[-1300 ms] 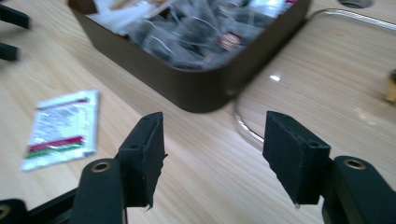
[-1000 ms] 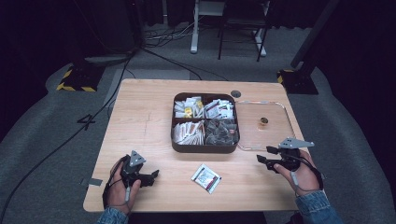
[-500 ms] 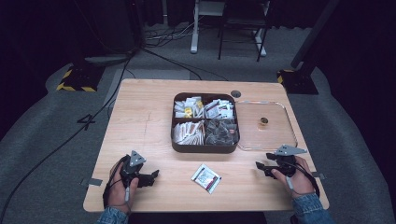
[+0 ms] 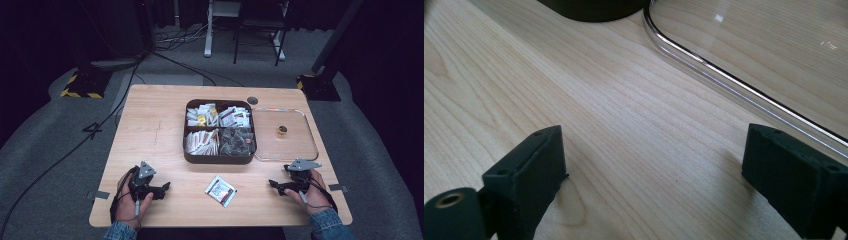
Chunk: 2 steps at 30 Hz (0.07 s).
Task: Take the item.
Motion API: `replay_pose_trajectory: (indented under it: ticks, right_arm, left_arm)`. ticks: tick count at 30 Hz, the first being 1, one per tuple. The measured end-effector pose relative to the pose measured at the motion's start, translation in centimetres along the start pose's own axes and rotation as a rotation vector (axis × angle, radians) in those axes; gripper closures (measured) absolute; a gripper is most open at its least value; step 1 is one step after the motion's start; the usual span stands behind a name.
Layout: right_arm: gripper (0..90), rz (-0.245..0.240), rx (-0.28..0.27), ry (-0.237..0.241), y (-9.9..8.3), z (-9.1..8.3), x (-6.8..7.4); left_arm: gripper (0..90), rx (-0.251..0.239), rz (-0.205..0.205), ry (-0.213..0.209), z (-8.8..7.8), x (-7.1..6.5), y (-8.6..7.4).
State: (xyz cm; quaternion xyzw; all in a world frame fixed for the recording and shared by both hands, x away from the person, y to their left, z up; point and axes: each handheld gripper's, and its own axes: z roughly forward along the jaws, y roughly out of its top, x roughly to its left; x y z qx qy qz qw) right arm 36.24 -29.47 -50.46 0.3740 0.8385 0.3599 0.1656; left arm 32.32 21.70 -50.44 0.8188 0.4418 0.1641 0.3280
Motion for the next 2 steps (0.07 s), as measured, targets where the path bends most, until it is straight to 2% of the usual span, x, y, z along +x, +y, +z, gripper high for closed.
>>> replay_pose_trajectory:
  ticks: [2]
  right_arm:
    - [9.9, 0.001, 0.001, -0.001, 0.01, 0.02, 0.00]
  left_arm:
    - [11.2, 0.001, 0.000, 0.000, 0.00, 0.00, 0.00]
